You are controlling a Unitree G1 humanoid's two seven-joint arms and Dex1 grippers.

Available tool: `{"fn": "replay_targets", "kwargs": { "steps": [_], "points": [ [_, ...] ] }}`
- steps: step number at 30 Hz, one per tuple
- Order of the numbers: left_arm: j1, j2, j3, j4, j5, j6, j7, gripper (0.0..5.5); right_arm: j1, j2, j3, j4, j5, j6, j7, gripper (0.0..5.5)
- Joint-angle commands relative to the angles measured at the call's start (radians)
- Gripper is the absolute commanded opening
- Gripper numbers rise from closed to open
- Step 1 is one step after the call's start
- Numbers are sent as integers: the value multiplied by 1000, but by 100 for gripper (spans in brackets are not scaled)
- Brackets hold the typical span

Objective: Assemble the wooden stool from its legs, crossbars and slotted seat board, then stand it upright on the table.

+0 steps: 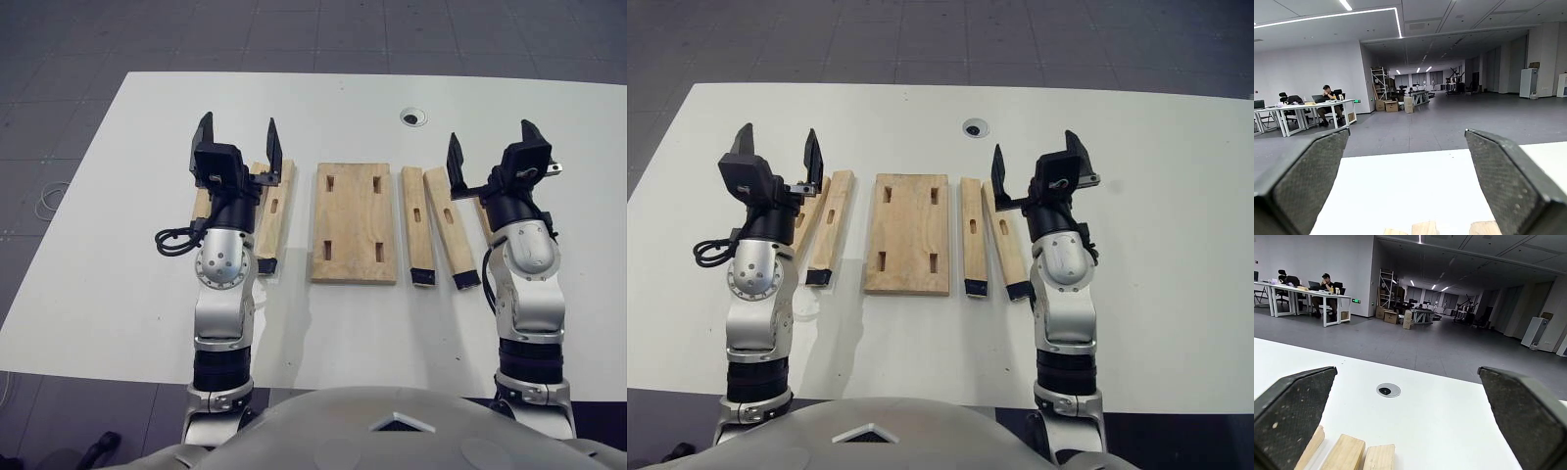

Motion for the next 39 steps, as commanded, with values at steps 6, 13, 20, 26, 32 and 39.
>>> {"fn": "replay_targets", "kwargs": {
  "steps": [6,13,20,26,32,39],
  "points": [
    [-24,6,2,10,3,5,-5,437,-4,6,-13,12,4,17,-17,531],
    [-9,4,-6,4,4,15,-9,437,105,-74,-121,11,53,148,33,531],
    [10,1,-8,-5,1,18,-9,437,197,-160,-149,71,84,203,135,531],
    [18,2,-6,-11,-4,22,-11,437,227,-151,-170,131,134,308,157,531],
    [19,0,-8,-10,-3,26,-10,437,249,-175,-143,91,159,357,190,447],
    [24,-4,-7,-14,-3,28,-6,437,272,-172,-141,20,183,435,194,316]
  ]
}}
